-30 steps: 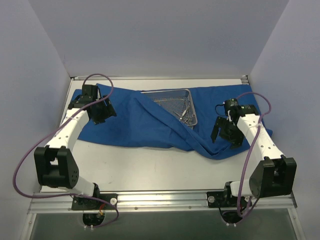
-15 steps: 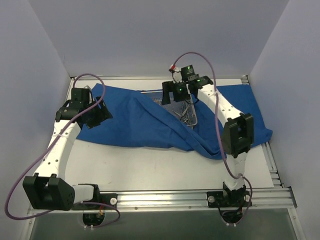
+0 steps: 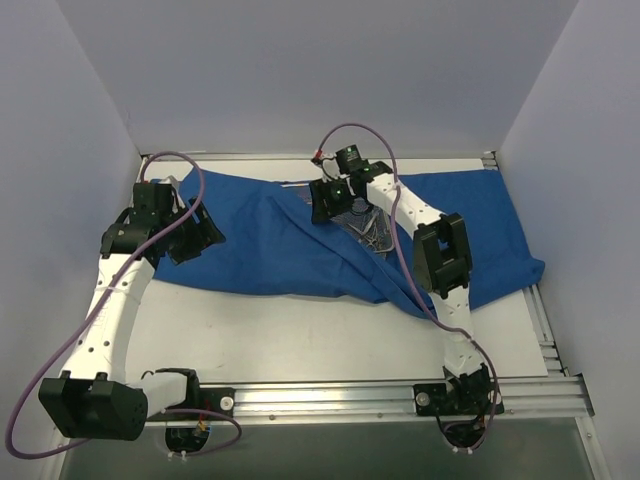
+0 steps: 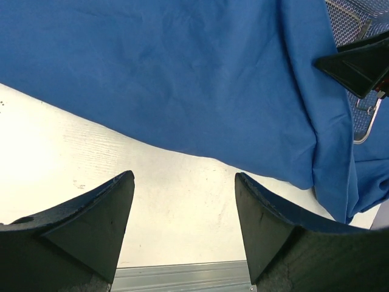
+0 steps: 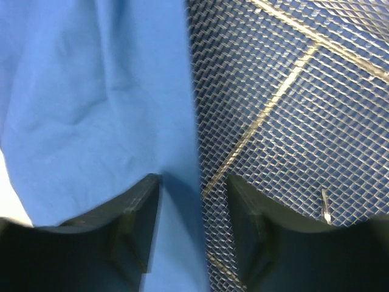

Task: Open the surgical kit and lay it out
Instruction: Open the surgical kit at the center of the board.

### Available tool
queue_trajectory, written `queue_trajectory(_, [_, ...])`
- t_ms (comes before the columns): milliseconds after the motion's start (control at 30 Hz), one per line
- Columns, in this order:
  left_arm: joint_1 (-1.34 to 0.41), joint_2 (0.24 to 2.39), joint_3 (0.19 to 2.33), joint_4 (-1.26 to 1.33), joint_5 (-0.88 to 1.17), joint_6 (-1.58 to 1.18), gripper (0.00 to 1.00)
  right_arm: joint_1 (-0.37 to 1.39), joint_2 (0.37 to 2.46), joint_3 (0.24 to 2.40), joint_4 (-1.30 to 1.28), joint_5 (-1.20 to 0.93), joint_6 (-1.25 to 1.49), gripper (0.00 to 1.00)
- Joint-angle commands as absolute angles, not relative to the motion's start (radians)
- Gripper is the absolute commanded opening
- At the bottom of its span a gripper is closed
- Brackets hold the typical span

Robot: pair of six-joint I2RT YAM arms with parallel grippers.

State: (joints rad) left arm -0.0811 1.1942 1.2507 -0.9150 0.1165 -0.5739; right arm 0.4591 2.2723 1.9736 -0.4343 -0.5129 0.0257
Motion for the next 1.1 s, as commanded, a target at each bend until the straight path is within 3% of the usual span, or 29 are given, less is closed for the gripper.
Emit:
queue_trajectory(0, [-0.072, 1.172, 1.264, -0.937, 0.111, -0.586, 0.76, 0.501, 2.258, 2.029, -0.436, -0.512, 0.025, 0.43])
queue_trajectory(67, [-0.072, 1.175, 1.269, -0.943, 0.100, -0.589, 0.76, 0.520, 2.237, 2.031, -0.445, -0.488, 0.029, 0.28])
queue_trajectory(200, [-0.072, 1.195, 1.314, -1.008, -0.012, -0.613, 0.77, 0.601, 2.160, 2.007, -0.471, -0.491, 0.049, 0.11])
queue_trajectory(467, [-0.046, 1.250, 1.479, -1.134, -0.164, -0.666, 0.77, 0.956, 1.970, 1.691, -0.417, -0.773, 0.084, 0.08])
queue_trajectory(633, [-0.025, 1.279, 1.542, -1.195, -0.207, -0.718, 0.77, 1.127, 1.902, 1.479, -0.374, -0.811, 0.101, 0.05])
queue_trajectory(733, [-0.023, 1.296, 1.532, -1.207, -0.204, -0.742, 0.77, 1.115, 1.797, 1.342, -0.310, -0.781, 0.149, 0.18])
queue_trajectory(767, [-0.023, 1.307, 1.525, -1.209, -0.204, -0.747, 0.77, 1.102, 1.749, 1.329, -0.308, -0.776, 0.155, 0.40])
queue_trajectory(867, [-0.018, 1.337, 1.523, -1.194, -0.196, -0.756, 0.77, 1.026, 1.677, 1.309, -0.314, -0.733, 0.178, 0.67])
queue_trajectory(967, [-0.017, 1.383, 1.531, -1.171, -0.181, -0.755, 0.77, 0.904, 1.634, 1.327, -0.320, -0.683, 0.219, 0.71])
queue_trajectory(1067, [-0.015, 1.443, 1.549, -1.145, -0.173, -0.738, 0.75, 0.754, 1.606, 1.384, -0.362, -0.517, 0.270, 0.67])
